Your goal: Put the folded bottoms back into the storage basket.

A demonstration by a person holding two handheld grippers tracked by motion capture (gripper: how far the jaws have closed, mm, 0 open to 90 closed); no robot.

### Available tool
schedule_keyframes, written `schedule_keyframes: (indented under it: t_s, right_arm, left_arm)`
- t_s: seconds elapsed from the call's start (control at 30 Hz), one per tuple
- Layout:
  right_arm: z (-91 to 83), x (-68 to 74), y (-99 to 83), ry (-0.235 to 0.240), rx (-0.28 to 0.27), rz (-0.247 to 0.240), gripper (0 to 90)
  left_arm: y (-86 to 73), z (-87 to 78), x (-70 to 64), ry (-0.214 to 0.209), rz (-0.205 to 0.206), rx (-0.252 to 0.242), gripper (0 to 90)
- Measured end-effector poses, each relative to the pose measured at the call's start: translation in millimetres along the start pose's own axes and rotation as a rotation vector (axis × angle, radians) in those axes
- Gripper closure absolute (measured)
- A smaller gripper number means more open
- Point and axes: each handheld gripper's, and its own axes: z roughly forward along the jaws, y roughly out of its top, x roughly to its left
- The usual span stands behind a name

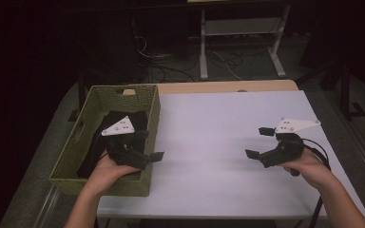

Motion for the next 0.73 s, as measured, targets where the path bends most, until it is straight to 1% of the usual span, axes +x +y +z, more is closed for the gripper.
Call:
schedule_keyframes:
  t_s: [0.13, 0.2, 0.4, 0.73]
  right_arm:
    - [-10.1, -0.9, -9.8, -0.009, -0.002, 0.003, 1.3]
    - [-13.9, -2.0, -13.8, -0.008, -0.002, 0.006, 1.3]
    - [-21.2, -3.6, -23.5, -0.004, -0.008, 0.017, 1.3]
    - [-22.9, -4.1, -24.4, 0.003, -0.018, 0.015, 1.3]
  left_arm:
    - [-3.1, -0.7, -0.7, -0.006, 0.002, 0.003, 0.2]
    - [-4.2, -0.3, -0.5, -0.009, -0.004, 0.001, 0.2]
    - [-4.3, -0.6, -0.5, -0.011, -0.005, -0.002, 0.3]
    - [-4.4, -0.6, -0.6, -0.014, -0.001, 0.000, 0.3]
